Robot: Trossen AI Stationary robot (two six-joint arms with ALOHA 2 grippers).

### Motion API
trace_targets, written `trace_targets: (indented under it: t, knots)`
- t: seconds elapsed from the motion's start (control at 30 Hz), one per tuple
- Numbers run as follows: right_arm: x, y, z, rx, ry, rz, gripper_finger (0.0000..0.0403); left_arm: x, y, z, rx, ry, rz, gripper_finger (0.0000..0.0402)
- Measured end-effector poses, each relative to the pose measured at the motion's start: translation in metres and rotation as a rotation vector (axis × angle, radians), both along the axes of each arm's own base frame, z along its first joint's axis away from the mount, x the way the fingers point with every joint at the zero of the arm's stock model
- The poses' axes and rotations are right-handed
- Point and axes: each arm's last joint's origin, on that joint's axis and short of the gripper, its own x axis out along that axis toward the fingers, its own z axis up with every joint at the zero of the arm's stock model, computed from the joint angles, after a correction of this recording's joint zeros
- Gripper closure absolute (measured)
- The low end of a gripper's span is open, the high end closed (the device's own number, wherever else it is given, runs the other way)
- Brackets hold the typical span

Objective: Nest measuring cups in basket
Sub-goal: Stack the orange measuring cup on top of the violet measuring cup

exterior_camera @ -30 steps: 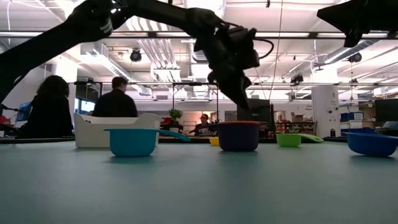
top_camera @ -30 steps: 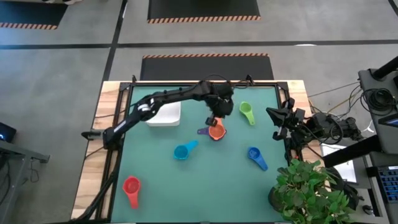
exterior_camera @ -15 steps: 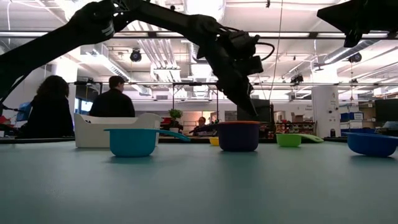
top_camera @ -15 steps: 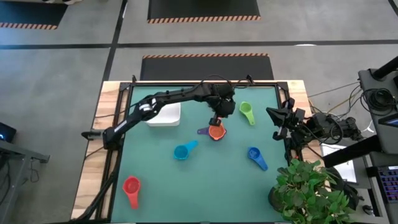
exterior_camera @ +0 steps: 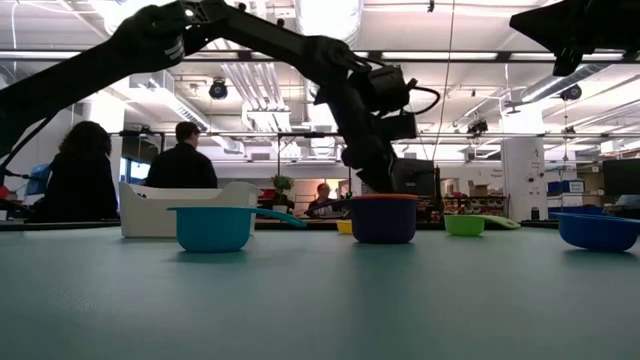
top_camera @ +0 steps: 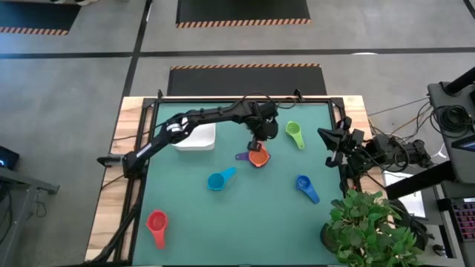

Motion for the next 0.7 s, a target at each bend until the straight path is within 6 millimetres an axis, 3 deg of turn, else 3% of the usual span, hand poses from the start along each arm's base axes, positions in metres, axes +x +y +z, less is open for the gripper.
trace_targets:
  t: [0.7]
  knots:
    - [0.000,0.000,0.000,-0.002,0.000,-0.001,0.0394,-0.019,-0.007,0.001,-0.059,0.223,0.152,0.0402]
